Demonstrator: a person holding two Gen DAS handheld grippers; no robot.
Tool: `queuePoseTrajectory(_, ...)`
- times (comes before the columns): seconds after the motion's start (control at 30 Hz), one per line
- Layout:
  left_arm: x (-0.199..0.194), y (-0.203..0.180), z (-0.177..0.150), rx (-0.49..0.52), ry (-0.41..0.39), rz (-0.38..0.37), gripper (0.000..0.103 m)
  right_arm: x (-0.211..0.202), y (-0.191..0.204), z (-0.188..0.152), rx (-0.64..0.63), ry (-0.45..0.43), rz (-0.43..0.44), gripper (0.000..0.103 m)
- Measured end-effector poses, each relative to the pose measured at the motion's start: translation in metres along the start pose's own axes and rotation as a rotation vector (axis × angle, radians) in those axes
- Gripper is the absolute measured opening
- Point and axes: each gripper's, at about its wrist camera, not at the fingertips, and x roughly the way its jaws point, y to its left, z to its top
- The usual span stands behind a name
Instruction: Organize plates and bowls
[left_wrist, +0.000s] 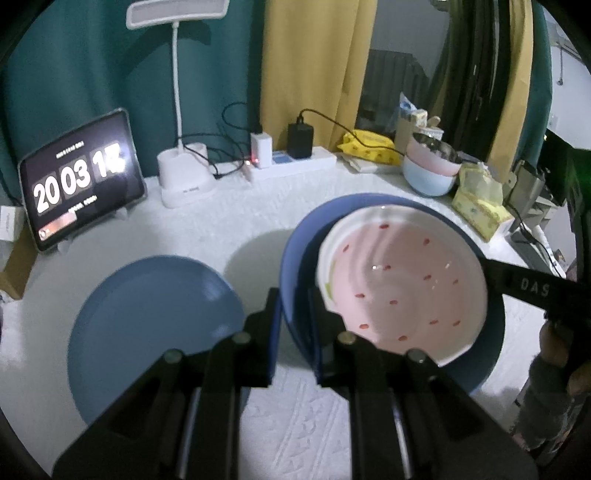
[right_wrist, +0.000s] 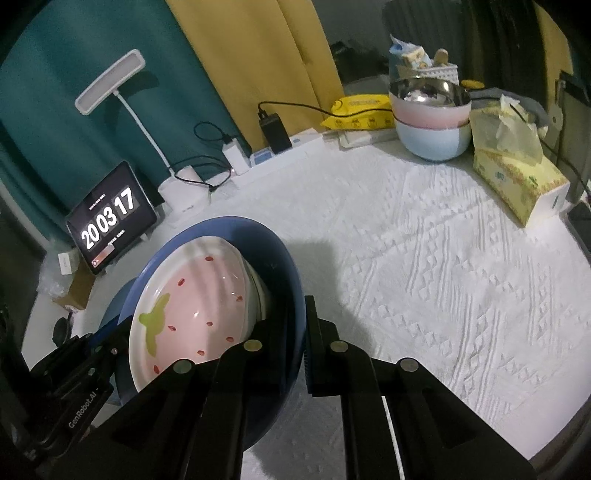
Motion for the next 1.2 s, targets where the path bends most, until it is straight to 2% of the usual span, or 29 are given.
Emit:
queuePoseTrajectory(0.43,-0.026,0.025,0.012,-0.037,-0.075,0.011,0.013,-0.013,0.035,0.012,-0.047,-0.044,0.024,0.008)
queuePoseTrajectory(0.8,-0.042,0.059,0.011,-0.093,-0.109,0.048,0.013,-0.004,0.073,0.02,-0.104,-0.045,0.062,0.008)
queuePoseTrajectory(1.2,-0.05,0.1,0.007,-0.153,-0.112,0.079,0.013,0.015,0.111,0.022,-0.156,-0.023,0.092,0.008)
